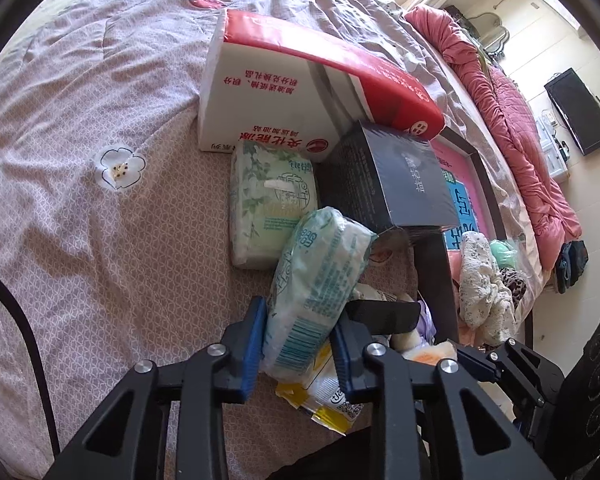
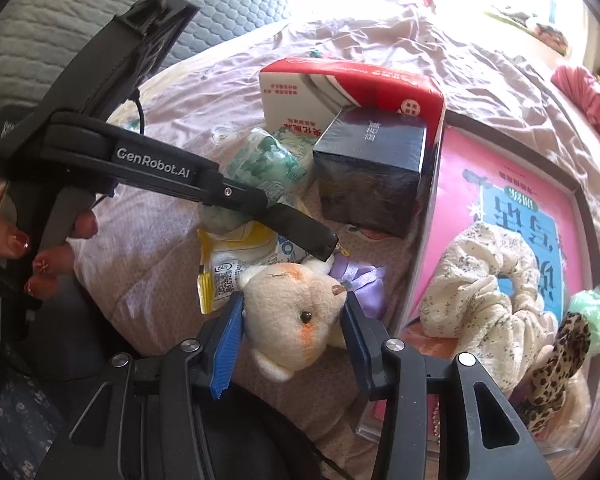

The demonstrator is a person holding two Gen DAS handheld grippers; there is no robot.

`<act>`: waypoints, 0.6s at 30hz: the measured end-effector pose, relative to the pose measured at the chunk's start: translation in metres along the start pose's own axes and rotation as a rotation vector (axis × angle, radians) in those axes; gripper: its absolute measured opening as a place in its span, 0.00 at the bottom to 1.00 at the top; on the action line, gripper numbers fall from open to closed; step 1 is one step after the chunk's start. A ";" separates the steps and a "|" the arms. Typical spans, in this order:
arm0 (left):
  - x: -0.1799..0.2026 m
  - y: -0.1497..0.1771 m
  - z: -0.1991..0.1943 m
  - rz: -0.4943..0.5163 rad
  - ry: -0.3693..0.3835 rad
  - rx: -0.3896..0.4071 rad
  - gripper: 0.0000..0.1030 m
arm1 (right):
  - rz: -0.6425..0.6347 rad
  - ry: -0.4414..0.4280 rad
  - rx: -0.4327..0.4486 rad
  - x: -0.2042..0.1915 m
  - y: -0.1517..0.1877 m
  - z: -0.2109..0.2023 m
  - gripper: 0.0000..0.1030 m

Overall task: Organize soft objects
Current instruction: 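Grasp the wrapped blue pad with the left tool while the right tool grasps the white plush bear, then carry the wrapped pad with the left tool while the right tool carries the plush bear over the tray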

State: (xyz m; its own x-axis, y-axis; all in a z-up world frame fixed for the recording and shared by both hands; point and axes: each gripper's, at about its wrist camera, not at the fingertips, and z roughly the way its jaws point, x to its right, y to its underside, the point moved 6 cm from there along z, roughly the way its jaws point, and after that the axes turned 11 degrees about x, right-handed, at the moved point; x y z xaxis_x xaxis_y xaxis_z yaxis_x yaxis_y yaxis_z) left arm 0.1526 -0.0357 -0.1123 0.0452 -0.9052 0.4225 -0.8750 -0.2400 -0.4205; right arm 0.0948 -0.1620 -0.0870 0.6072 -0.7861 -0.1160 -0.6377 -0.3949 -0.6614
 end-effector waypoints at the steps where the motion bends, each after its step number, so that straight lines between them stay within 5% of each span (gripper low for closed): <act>1: 0.000 0.000 -0.002 0.001 0.002 0.007 0.28 | -0.001 -0.001 -0.002 0.000 -0.001 0.000 0.47; 18: 0.018 0.001 -0.052 0.077 0.015 0.074 0.24 | 0.110 0.006 0.153 0.011 -0.027 -0.057 0.47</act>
State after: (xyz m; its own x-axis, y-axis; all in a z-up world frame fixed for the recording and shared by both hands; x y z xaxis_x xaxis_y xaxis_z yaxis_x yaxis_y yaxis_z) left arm 0.1279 -0.0342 -0.0630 -0.0291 -0.9167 0.3985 -0.8376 -0.1952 -0.5102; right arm 0.0916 -0.1875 -0.0283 0.5345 -0.8236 -0.1896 -0.6205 -0.2301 -0.7497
